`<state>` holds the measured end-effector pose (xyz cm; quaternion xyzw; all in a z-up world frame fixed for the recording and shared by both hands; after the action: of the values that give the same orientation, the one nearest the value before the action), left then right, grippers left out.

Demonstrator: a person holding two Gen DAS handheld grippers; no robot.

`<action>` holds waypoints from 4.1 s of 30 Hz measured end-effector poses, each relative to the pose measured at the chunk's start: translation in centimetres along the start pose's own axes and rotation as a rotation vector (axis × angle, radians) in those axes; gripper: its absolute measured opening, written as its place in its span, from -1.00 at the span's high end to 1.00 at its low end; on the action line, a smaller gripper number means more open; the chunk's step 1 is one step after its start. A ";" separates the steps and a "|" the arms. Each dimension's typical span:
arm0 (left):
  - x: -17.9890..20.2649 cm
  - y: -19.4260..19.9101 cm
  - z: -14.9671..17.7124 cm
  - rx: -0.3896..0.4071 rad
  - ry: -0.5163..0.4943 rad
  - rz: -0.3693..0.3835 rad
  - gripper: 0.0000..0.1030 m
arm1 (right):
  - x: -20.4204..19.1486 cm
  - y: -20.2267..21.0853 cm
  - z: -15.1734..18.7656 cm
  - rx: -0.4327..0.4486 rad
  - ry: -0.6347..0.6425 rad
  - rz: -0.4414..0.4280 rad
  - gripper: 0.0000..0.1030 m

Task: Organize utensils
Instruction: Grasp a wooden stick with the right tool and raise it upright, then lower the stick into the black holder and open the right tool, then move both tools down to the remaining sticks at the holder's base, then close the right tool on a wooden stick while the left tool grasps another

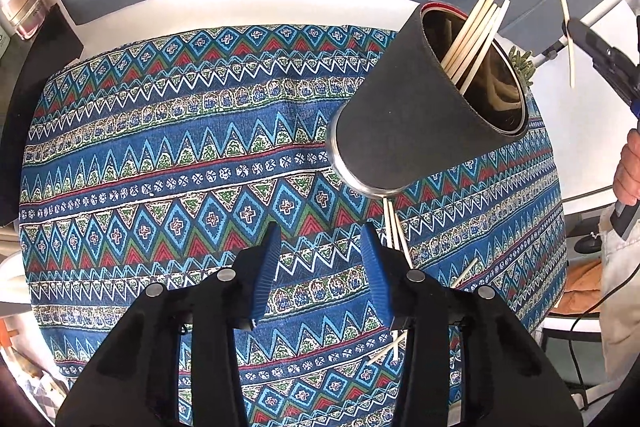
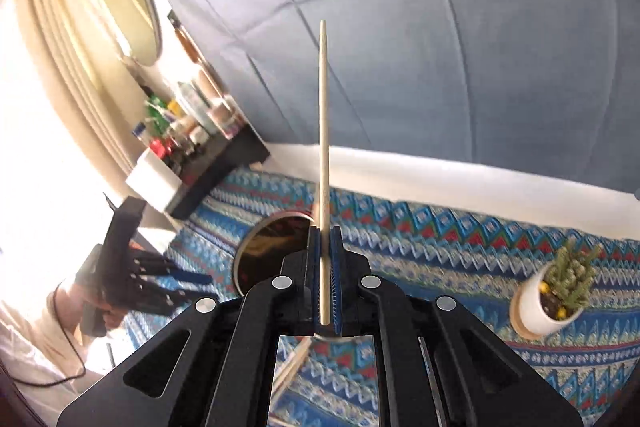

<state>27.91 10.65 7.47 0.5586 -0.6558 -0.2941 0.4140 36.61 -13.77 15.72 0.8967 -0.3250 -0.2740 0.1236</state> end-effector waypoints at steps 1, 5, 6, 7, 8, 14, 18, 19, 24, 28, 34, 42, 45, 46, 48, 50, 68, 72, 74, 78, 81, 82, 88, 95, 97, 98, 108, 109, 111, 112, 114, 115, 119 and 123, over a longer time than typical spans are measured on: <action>0.0 0.1 0.0 -0.001 -0.007 -0.007 0.18 | -0.9 -0.8 0.1 0.035 0.003 -0.015 0.91; 0.6 -0.1 0.1 0.005 -0.013 -0.026 0.18 | -2.4 -4.6 2.1 0.089 -0.031 -0.009 0.91; 0.6 -0.2 0.0 0.007 -0.011 -0.027 0.18 | -2.5 -5.1 2.8 0.102 -0.050 -0.002 0.91; 0.5 -0.1 0.0 0.008 -0.010 -0.030 0.18 | -2.6 -5.5 3.2 0.115 -0.057 0.013 0.91; 0.4 -0.2 0.0 0.009 -0.008 -0.033 0.18 | -2.9 -5.9 3.7 0.121 -0.052 0.024 0.91; 0.1 -0.9 1.1 0.004 0.030 -0.011 0.18 | -5.5 -5.5 6.3 0.157 0.062 0.145 0.91; 0.6 -1.5 2.3 -0.010 0.020 -0.010 0.18 | -6.0 -5.1 7.6 0.160 0.104 0.203 0.91; 0.8 -1.6 2.5 -0.014 0.016 -0.007 0.18 | -6.0 -5.0 7.9 0.153 0.119 0.223 0.91; 1.3 -1.3 3.0 -0.022 0.011 0.002 0.18 | -6.8 -5.1 9.5 0.103 0.217 0.331 0.91; 1.4 -0.7 2.9 -0.018 0.030 0.017 0.18 | -6.9 -5.5 9.3 0.052 0.222 0.374 0.90; 1.5 1.2 2.6 0.013 0.043 0.013 0.18 | -6.8 -6.5 8.8 -0.061 0.223 0.388 0.88; 1.0 2.9 3.4 0.025 0.027 -0.058 -0.06 | -6.2 -2.3 7.7 -0.055 0.132 0.402 0.32; 1.6 2.3 4.3 -0.004 -0.003 -0.063 -0.20 | -6.3 1.1 8.3 -0.002 0.155 0.449 0.19; 2.0 1.9 4.6 -0.011 -0.020 -0.063 -0.21 | -6.1 2.1 8.6 0.001 0.166 0.470 -0.03; 3.2 1.1 5.2 -0.029 -0.066 -0.058 -0.31 | -5.5 4.2 10.1 0.008 0.175 0.509 -0.21; 4.5 -0.1 5.9 -0.048 -0.123 -0.042 -0.40 | -4.2 5.7 12.1 -0.032 0.164 0.550 -0.31; 5.3 -6.9 10.5 -0.164 -0.037 -0.024 -0.56 | -3.0 2.5 25.6 -0.320 -0.111 0.468 -0.38; 5.4 -7.7 9.9 -0.153 -0.047 -0.046 -0.55 | -5.1 0.3 25.7 -0.337 0.003 0.425 -0.38; 5.6 -8.3 9.6 -0.163 -0.040 -0.048 -0.56 | -5.8 -0.5 25.9 -0.345 0.047 0.412 -0.38; 6.4 -9.3 9.0 -0.171 -0.044 -0.040 -0.56 | -6.3 -1.5 26.3 -0.365 0.106 0.413 -0.38; 7.2 -10.2 8.7 -0.182 -0.049 -0.033 -0.56 | -6.0 -1.7 26.5 -0.367 0.132 0.422 -0.37; 7.4 -10.5 8.6 -0.182 -0.051 -0.033 -0.56 | -6.0 -1.8 26.6 -0.368 0.143 0.426 -0.37; 9.6 -12.4 7.5 -0.181 -0.094 -0.065 -0.56 | -5.3 -1.9 27.4 -0.385 0.179 0.469 -0.36; 12.3 -13.9 8.4 -0.177 -0.119 -0.115 -0.77 | -4.8 -2.0 27.7 -0.387 0.179 0.467 -0.33; 12.2 -13.9 8.3 -0.171 -0.092 -0.109 -0.77 | -4.9 -1.7 27.5 -0.380 0.169 0.456 -0.33; 12.2 -14.0 8.3 -0.172 -0.087 -0.111 -0.75 | -5.0 -1.7 27.4 -0.378 0.173 0.452 -0.33; 9.6 -13.8 8.7 -0.163 -0.144 -0.186 -0.79 | -6.1 -3.3 27.6 -0.388 0.196 0.445 -0.33; 9.8 -13.9 8.8 -0.159 -0.132 -0.188 -0.79 | -5.8 -3.5 27.6 -0.392 0.197 0.462 -0.30; 9.6 -13.8 8.9 -0.149 -0.102 -0.199 -0.79 | -5.2 -3.7 27.7 -0.396 0.183 0.473 -0.27; 8.2 -13.1 9.7 -0.143 -0.090 -0.204 -0.78 | -4.9 -3.7 27.6 -0.391 0.168 0.474 -0.26; 7.3 -12.9 9.7 -0.130 -0.084 -0.208 -0.65 | -4.6 -3.7 27.4 -0.378 0.166 0.473 0.07; 7.1 -12.7 9.7 -0.126 -0.083 -0.209 -0.60 | -4.7 -3.7 27.2 -0.373 0.173 0.464 0.60; 6.1 -11.9 9.7 -0.092 -0.055 -0.221 -0.24 | -4.4 -4.2 26.7 -0.399 0.182 0.446 0.91; 4.7 -10.6 9.7 -0.042 -0.026 -0.233 0.31 | -3.8 -3.9 26.4 -0.401 0.115 0.423 0.91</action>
<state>24.46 3.18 -5.19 0.6184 -0.5854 -0.3612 0.3799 21.11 -9.48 -5.86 0.7808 -0.4364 -0.2495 0.3711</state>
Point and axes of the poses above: each gripper's, at about its wrist camera, not at the fingertips, and y roughly against the way its jaws point, x to its right, z to its underside, the point moved 4 cm from there along -y, roughly the way its jaws point, and after that the axes turned 14 degrees about x, right-handed, at the moved point
